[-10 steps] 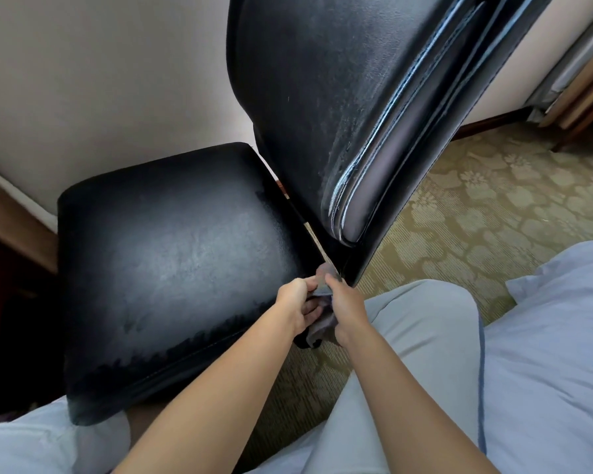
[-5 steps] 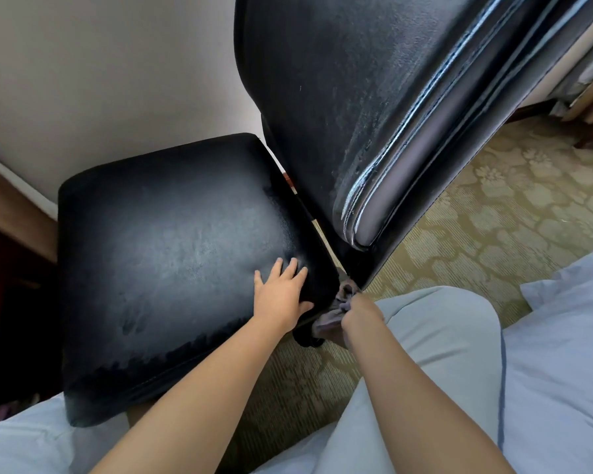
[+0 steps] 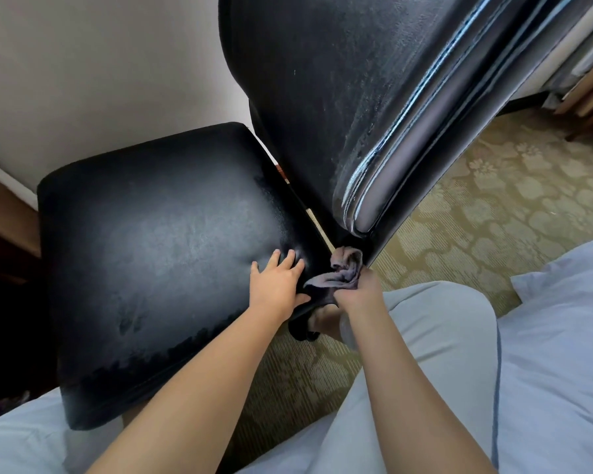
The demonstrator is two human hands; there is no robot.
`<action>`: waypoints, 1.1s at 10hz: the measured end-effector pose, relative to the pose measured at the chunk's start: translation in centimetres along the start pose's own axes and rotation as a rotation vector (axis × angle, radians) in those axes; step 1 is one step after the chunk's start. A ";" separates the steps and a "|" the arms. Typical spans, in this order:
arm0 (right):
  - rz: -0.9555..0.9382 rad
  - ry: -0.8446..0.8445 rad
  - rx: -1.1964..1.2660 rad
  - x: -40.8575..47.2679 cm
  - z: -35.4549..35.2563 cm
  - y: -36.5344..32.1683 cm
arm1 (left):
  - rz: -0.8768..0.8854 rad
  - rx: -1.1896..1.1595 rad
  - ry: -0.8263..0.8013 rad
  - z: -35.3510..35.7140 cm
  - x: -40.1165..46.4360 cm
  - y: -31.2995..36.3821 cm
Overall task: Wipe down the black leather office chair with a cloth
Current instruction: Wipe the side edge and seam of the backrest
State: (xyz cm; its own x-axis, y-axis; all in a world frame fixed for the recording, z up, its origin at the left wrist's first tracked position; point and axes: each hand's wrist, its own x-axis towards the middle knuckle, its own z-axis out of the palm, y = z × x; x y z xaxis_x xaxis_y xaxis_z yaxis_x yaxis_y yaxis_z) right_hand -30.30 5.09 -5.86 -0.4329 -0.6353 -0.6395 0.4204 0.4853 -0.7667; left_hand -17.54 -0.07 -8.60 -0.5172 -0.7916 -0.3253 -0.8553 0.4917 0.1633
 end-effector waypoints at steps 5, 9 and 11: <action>-0.535 0.527 0.226 -3.3 2.4 -2.0 | 0.096 -0.028 -0.129 -1.3 -1.1 -2.4; -0.592 0.539 -0.346 -3.8 0.8 -0.2 | 0.056 0.048 -0.161 0.0 -4.5 -2.9; -0.822 0.647 -0.208 -6.4 1.8 -0.9 | 0.044 0.056 -0.147 0.0 -5.2 -3.3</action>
State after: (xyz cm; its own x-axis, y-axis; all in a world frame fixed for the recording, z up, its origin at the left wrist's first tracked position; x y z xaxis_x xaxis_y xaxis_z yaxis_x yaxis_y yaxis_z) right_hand -26.45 7.59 -0.97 -0.8886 -0.4039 0.2173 -0.3120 0.1850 -0.9319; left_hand -12.06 2.45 -7.46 -0.5406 -0.7094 -0.4521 -0.8267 0.5475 0.1294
